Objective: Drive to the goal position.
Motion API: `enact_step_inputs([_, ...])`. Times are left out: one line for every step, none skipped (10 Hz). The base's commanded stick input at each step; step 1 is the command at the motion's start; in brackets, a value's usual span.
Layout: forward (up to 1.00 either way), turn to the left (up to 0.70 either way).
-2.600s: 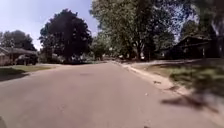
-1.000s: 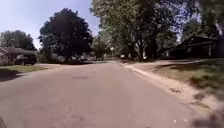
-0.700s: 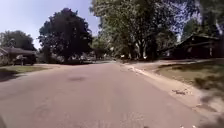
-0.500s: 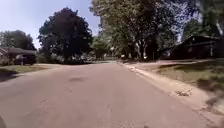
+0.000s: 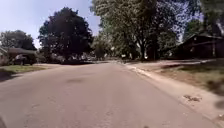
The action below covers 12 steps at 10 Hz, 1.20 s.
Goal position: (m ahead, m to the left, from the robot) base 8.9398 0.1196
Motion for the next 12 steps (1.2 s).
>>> enact_step_inputs([0.5, 0.0])
enact_step_inputs([0.5, 0.0])
enact_step_inputs([0.5, -0.23])
enact_step_inputs([0.5, -0.5])
enact_step_inputs([0.5, -0.18])
enact_step_inputs([0.5, 0.0])
enact_step_inputs([0.5, 0.0])
enact_step_inputs([0.5, 0.0])
enact_step_inputs([0.5, 0.0])
enact_step_inputs([0.5, 0.0])
enact_step_inputs([0.5, 0.0])
enact_step_inputs([0.5, 0.0])
